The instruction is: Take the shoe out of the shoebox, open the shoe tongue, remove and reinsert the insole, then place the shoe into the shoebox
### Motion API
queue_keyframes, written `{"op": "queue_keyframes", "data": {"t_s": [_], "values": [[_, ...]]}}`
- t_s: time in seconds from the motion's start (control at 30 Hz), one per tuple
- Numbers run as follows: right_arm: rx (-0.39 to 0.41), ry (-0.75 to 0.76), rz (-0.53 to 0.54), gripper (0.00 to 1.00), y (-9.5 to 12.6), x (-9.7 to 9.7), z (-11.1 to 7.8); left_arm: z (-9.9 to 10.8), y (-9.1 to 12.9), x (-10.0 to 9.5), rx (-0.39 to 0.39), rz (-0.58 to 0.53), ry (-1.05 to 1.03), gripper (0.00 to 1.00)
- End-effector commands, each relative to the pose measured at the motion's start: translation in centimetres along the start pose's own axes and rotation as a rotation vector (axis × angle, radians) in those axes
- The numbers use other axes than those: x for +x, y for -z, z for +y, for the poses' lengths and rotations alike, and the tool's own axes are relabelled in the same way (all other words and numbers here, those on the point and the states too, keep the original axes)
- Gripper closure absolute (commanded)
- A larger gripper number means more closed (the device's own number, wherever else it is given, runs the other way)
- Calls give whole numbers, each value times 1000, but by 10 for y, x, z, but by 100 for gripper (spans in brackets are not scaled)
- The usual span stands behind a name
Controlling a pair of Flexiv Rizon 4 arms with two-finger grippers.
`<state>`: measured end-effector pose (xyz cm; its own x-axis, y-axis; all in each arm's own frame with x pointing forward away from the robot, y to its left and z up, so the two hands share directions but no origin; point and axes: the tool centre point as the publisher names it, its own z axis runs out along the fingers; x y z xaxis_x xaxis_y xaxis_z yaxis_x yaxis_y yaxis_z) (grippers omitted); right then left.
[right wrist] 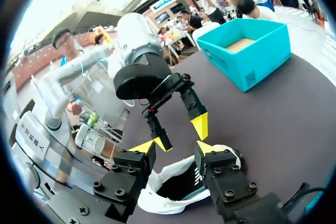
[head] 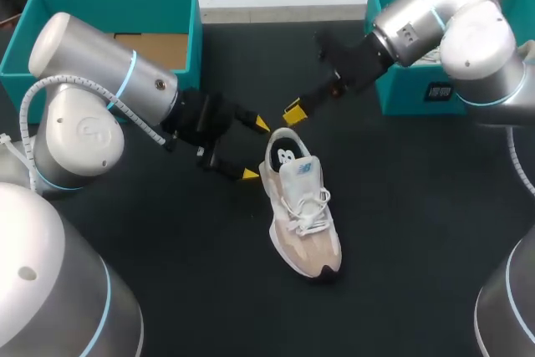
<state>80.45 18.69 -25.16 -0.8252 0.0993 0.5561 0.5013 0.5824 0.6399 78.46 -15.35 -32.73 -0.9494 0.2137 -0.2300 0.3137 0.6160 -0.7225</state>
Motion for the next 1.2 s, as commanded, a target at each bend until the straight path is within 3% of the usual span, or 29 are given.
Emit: {"op": "queue_keyframes", "data": {"t_s": [0.03,0.2,0.27,0.3,0.33,0.4,0.6,1.13,1.2], "values": [[-44,-7,-40,51,8,15,1,0,-1,0,-3,-1,0,0],[-70,-69,-99,55,12,21,0,0,-1,0,-3,-1,0,0],[-66,-110,-130,62,14,23,1,0,-1,0,-3,-1,0,0],[-67,-130,-143,71,14,24,1,0,-1,0,-3,-1,0,0],[-49,-155,-172,87,15,24,0,0,-1,0,-3,-1,0,0],[-54,-192,-216,100,16,23,-1,-3,6,2,-2,5,-19,0],[-50,-302,-403,100,12,23,4,-14,41,10,-32,44,-72,0],[-50,-302,-403,100,12,23,4,4,114,-24,-173,36,-91,0],[-50,-302,-403,100,12,23,4,5,120,-27,-151,50,-87,0]]}}
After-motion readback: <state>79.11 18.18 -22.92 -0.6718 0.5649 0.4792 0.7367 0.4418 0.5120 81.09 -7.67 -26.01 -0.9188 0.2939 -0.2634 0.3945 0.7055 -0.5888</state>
